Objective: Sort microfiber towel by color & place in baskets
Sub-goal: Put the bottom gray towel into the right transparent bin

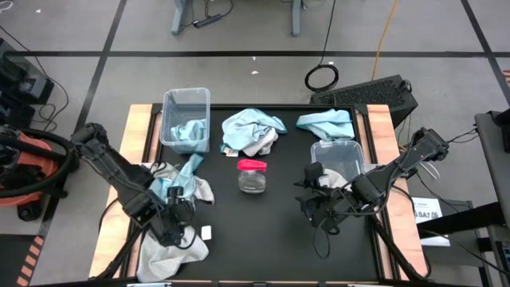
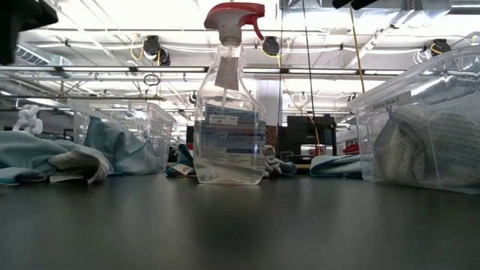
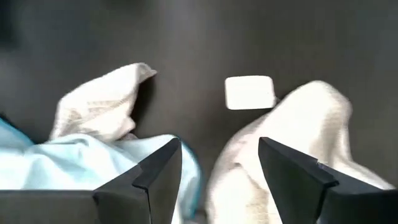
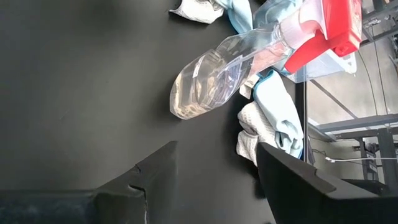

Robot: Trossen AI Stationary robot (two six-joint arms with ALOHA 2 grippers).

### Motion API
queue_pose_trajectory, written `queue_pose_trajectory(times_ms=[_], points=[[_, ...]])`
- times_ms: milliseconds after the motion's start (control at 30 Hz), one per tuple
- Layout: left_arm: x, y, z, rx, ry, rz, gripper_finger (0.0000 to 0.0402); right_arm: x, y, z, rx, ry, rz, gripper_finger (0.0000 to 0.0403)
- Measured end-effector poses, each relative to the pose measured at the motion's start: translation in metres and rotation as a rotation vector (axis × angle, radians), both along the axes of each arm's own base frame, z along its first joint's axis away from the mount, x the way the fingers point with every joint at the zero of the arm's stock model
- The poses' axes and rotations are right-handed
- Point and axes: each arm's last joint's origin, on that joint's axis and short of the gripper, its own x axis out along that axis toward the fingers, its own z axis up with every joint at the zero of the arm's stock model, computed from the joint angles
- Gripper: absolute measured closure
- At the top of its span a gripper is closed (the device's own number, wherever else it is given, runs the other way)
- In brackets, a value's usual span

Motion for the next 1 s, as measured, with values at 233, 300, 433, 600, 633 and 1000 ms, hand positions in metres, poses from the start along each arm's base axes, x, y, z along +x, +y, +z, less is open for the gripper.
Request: queue_pose_trajectory(times_ms=[233,300,433,600,633,1000], points=[[-0.004,-0.02,0.001,-0.108,-0.064,0.041,0.0182,0.0,0.0,0.0,0.0,0.0,0.001,0.0195],[-0.007,-0.028,-0.004,-0.129,-0.054,0.054,0.0182,0.0,0.0,0.0,0.0,0.001,0.001,0.0195],[-0.011,-0.044,-0.016,-0.16,0.021,0.078,0.0182,0.0,0.0,0.0,-0.006,0.003,0.006,0.0195],[-0.014,-0.061,-0.033,-0.2,0.116,0.125,0.0182,0.0,0.0,0.0,-0.014,0.003,0.014,0.0195],[-0.014,-0.064,-0.036,-0.211,0.131,0.13,0.0182,0.0,0.0,0.0,-0.015,0.001,0.016,0.0195],[-0.022,-0.087,-0.065,-0.21,0.286,0.143,0.0182,0.001,0.0,0.0,-0.023,0.004,0.024,0.0195]])
